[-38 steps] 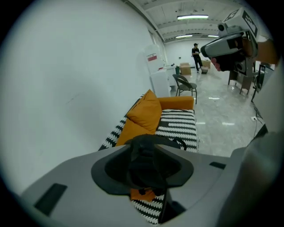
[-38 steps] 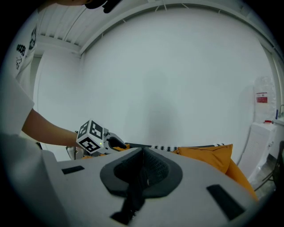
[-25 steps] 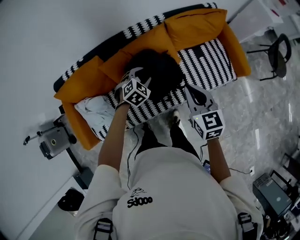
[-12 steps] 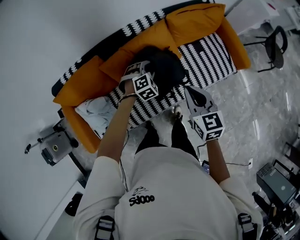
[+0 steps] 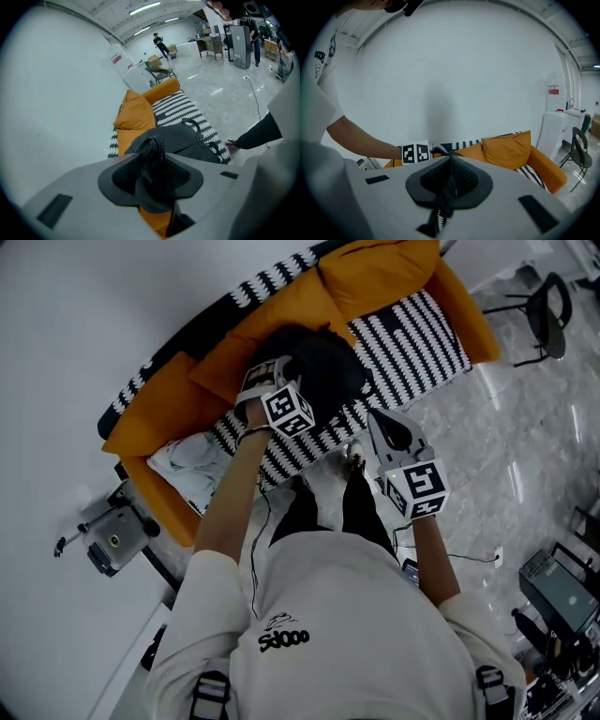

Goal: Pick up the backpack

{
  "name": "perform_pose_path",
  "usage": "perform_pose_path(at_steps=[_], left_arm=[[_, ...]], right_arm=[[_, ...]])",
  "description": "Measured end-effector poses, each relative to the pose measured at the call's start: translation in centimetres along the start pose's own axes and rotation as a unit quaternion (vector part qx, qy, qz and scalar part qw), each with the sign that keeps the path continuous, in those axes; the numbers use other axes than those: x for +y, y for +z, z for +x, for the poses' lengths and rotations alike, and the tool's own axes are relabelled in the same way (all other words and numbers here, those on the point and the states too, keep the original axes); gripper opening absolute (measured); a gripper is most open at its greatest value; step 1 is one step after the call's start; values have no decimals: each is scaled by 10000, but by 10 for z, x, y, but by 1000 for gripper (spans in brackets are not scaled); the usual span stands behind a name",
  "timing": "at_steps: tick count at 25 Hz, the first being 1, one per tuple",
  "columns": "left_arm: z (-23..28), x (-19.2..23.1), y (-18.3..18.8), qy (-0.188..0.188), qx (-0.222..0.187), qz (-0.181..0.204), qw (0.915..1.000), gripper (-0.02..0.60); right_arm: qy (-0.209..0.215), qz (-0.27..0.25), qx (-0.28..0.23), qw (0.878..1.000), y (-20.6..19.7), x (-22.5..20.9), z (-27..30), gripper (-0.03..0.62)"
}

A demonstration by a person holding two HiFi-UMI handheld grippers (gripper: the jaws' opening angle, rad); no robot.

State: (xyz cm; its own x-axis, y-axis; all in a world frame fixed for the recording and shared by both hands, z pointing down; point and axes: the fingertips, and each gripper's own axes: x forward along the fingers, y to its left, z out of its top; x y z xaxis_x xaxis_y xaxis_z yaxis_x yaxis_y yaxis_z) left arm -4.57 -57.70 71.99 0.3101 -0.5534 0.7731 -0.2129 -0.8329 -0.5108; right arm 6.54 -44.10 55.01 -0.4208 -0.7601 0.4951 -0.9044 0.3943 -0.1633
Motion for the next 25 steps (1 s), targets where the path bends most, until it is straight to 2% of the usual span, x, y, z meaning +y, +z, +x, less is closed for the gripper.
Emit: perform_pose_path(at_steps=[7,14,25], left_arm=[[0,5,2,255,91,41,9996,84],[-10,12,-6,579,202,-117,9981,52],[-25,21,-5,1123,267,-155,9932,28]], right_arm=[[25,-6,22,10000,1,-5,-2,34],[48,-12,17,10000,-1,-8,-3,34],[51,-34,-4,10000,-1,-12,-13,34]])
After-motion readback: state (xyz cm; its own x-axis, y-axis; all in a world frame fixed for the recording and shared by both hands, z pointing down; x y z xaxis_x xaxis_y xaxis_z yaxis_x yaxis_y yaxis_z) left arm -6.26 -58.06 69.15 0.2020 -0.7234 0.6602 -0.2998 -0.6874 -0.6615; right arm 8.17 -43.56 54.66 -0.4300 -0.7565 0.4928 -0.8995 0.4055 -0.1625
